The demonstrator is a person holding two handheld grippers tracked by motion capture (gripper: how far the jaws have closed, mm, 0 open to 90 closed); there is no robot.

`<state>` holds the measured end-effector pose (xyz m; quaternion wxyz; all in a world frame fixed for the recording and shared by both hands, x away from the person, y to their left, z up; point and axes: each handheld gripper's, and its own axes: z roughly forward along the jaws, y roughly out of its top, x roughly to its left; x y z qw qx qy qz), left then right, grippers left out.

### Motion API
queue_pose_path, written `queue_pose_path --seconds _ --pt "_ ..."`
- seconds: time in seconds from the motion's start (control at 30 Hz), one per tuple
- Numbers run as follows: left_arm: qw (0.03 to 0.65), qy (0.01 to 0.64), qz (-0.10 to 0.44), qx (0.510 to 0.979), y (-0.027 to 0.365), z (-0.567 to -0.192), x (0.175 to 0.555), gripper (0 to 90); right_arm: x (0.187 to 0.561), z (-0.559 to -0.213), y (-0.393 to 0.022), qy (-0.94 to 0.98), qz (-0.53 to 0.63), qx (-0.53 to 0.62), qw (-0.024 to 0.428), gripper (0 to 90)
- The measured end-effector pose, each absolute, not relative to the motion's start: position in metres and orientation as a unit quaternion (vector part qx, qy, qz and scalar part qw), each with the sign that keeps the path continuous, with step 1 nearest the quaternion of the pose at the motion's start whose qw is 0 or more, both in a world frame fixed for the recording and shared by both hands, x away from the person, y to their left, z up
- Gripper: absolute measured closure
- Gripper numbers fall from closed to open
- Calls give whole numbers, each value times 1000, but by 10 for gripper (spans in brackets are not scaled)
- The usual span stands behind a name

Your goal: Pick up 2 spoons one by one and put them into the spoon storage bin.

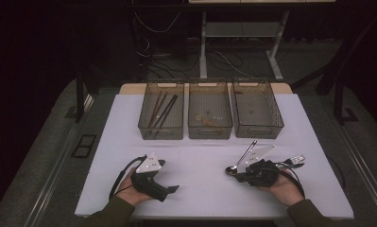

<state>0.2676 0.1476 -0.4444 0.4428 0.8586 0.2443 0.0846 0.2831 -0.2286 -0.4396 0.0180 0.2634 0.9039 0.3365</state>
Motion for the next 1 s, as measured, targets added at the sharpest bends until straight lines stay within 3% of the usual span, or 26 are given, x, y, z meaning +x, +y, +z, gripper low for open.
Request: queue_pose_path --seconds 1.0 --pt "442 244 85 859 148 -444 267 0 285 -436 -214 909 338 244 15 897"
